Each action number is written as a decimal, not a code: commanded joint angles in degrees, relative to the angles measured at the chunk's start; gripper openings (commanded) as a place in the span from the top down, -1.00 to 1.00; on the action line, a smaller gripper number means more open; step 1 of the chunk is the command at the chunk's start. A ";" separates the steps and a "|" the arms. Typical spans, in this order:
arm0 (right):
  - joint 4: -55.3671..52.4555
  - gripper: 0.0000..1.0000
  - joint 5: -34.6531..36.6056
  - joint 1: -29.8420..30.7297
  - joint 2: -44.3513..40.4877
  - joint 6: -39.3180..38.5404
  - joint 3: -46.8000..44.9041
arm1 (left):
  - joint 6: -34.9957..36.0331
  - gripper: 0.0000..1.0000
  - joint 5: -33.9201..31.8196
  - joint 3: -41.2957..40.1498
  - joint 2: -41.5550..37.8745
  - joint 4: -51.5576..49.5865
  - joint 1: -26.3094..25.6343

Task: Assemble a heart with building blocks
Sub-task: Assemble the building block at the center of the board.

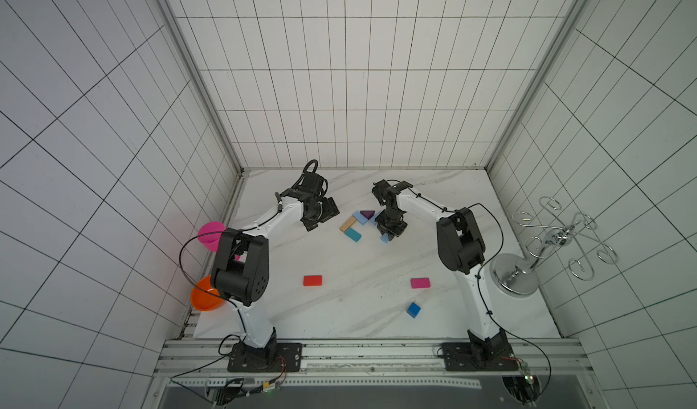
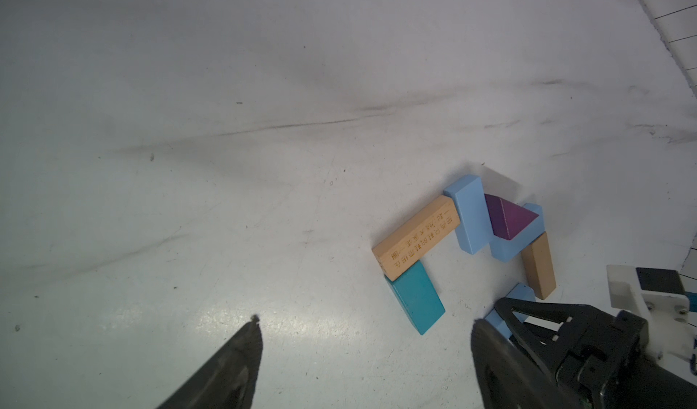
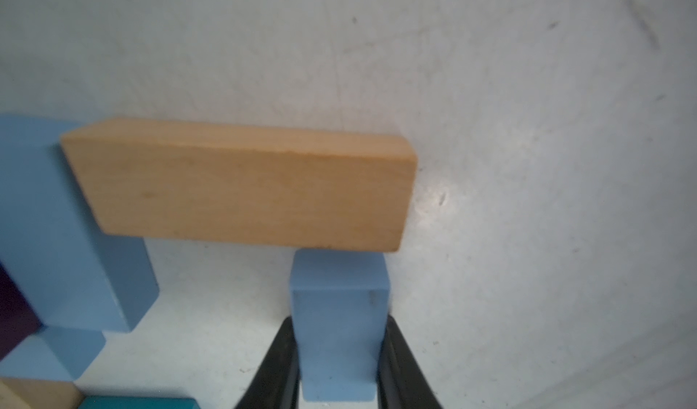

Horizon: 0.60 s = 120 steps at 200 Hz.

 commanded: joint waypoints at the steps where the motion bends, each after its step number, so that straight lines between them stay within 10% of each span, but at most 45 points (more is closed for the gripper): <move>1: -0.75 1.00 2.41 -1.09 2.04 -0.22 1.68 | 0.10 -0.71 0.13 1.42 0.93 1.22 0.39; 120: -0.46 1.00 2.69 -1.63 1.61 0.46 0.92 | -0.21 -0.71 0.57 1.16 1.29 1.14 0.38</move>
